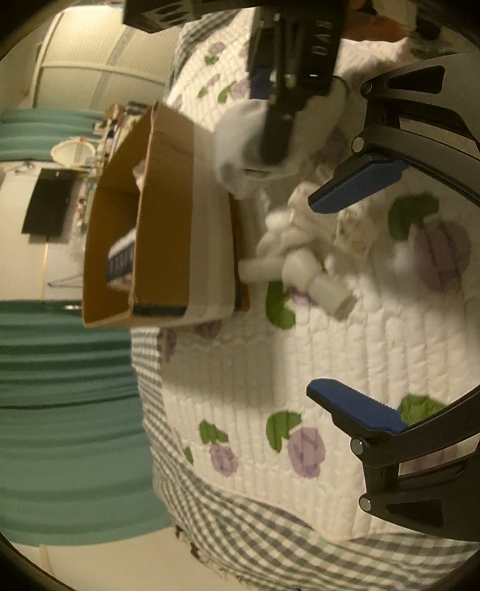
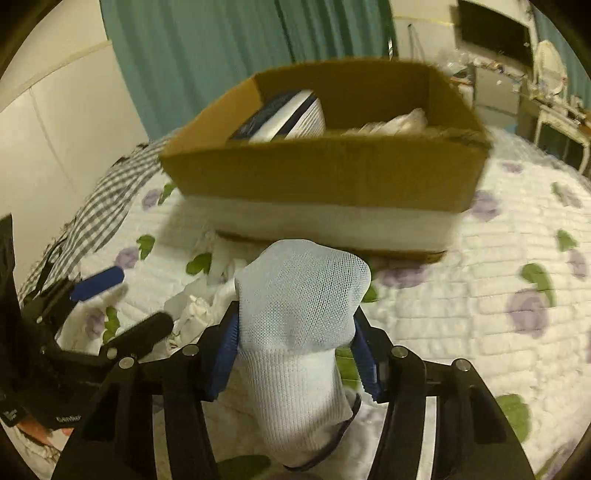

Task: Organize soft objects
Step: 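Grasp the white sock with right tool while left tool grasps white cloth bundle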

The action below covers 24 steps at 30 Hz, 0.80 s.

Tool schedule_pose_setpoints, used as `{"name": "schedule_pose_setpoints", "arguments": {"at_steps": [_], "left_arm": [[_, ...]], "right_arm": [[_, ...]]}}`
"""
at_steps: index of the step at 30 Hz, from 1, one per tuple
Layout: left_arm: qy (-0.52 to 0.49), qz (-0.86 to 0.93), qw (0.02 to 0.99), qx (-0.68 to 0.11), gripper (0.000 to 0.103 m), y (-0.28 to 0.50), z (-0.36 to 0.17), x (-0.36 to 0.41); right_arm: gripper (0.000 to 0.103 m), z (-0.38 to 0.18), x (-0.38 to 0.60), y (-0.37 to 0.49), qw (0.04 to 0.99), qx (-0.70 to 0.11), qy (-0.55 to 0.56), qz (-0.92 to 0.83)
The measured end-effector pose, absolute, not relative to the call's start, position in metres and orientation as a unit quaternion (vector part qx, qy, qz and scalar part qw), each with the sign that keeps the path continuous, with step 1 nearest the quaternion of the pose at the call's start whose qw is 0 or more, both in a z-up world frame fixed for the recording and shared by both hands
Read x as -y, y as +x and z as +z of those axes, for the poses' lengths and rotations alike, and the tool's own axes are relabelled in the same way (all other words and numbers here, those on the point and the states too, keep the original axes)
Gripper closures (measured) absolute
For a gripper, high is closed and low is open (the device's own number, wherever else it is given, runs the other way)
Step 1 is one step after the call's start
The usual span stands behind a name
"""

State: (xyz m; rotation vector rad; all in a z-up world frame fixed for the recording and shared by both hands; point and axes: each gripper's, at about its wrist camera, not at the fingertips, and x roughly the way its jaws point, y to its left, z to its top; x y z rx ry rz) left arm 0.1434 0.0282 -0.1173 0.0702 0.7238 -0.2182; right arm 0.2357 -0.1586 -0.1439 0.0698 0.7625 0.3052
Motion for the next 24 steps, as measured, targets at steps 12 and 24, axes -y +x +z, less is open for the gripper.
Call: {"name": "schedule_pose_setpoints", "arguments": {"at_steps": [12, 24], "left_arm": [[0.059, -0.161, 0.906, -0.388, 0.049, 0.145, -0.137, 0.001], [0.058, -0.164, 0.908, -0.382, 0.071, 0.138, -0.133, -0.003]], "right_arm": [[0.048, -0.131, 0.185, 0.207, 0.928, -0.357, 0.029, 0.107], [0.048, -0.13, 0.184, 0.204, 0.928, -0.356, 0.025, 0.105]]}}
